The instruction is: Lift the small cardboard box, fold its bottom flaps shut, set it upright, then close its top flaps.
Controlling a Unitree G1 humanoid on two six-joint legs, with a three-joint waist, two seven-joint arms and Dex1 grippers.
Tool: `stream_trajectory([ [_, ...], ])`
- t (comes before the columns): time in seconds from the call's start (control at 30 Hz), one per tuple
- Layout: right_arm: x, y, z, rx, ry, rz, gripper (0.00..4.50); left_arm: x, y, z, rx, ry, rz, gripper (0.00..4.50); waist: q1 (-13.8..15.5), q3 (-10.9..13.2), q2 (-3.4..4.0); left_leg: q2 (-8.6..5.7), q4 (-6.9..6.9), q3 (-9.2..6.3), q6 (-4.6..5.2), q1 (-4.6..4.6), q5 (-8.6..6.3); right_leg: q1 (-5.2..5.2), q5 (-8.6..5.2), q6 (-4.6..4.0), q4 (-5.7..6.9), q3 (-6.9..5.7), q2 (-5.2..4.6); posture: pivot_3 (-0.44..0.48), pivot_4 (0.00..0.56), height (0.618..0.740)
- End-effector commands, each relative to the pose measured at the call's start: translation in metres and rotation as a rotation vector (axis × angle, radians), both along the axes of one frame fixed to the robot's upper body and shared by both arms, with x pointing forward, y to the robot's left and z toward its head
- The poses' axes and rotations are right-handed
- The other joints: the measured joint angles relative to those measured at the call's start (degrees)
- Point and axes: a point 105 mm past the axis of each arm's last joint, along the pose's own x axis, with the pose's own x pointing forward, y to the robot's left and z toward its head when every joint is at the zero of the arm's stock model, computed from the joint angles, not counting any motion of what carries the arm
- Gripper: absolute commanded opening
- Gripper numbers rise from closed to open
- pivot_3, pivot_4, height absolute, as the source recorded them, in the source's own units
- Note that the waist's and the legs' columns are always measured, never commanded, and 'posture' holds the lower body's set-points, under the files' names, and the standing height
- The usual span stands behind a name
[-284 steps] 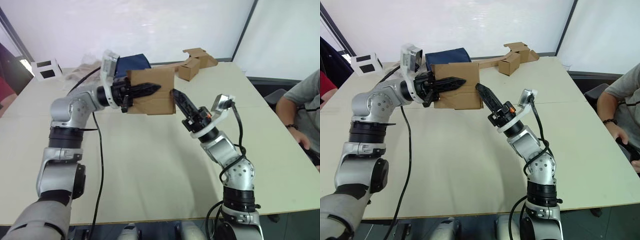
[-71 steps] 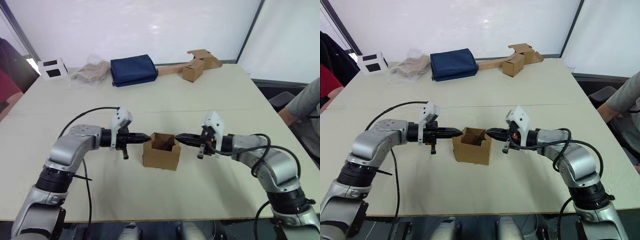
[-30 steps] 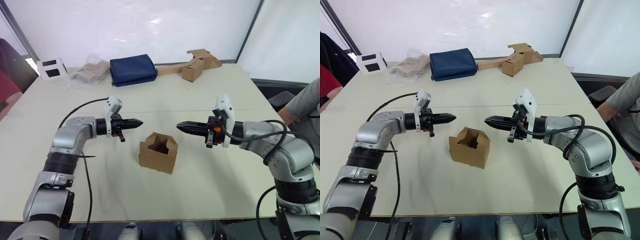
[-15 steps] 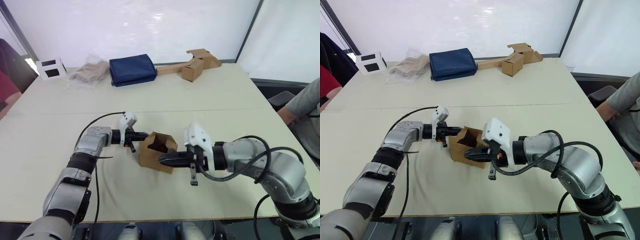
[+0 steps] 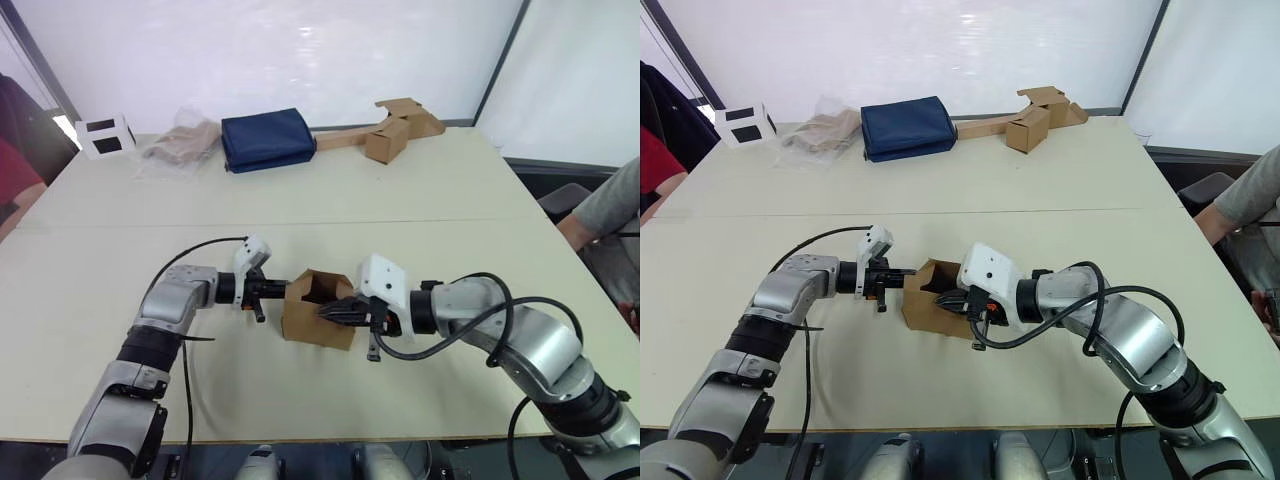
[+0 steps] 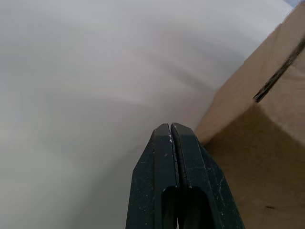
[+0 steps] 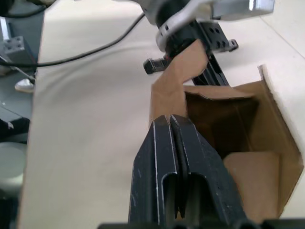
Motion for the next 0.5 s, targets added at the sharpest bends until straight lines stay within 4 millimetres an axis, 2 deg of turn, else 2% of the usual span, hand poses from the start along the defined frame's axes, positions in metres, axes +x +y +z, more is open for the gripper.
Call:
stream_trajectory([
  [0.03, 0.001, 0.001, 0.006, -0.001, -0.052, 0.017, 0.00, 0.000, 0.005, 0.012, -0.023, -0.037, 0.019, 0.01, 0.0, 0.0, 0.00, 0.00, 0.00, 0.00, 0.00, 0.00, 0.00, 0.00, 0.00, 0.00, 0.00, 0.00, 0.00, 0.000, 0.150, 0.740],
  [0.3, 0.005, 0.002, -0.004, -0.015, -0.045, 0.013, 0.00, 0.001, 0.015, 0.015, -0.018, -0.048, 0.051, 0.01, 0.0, 0.0, 0.00, 0.00, -0.01, 0.00, 0.00, 0.00, 0.00, -0.01, 0.00, 0.00, 0.00, 0.00, 0.00, 0.000, 0.150, 0.740],
  [0.5, 0.013, -0.003, -0.014, -0.034, -0.046, -0.003, 0.00, 0.001, 0.043, 0.035, -0.027, -0.066, 0.131, 0.01, -0.1, 0.0, 0.00, 0.01, -0.01, -0.01, 0.00, 0.01, 0.00, -0.01, 0.00, 0.00, 0.00, 0.00, 0.01, 0.000, 0.150, 0.740],
])
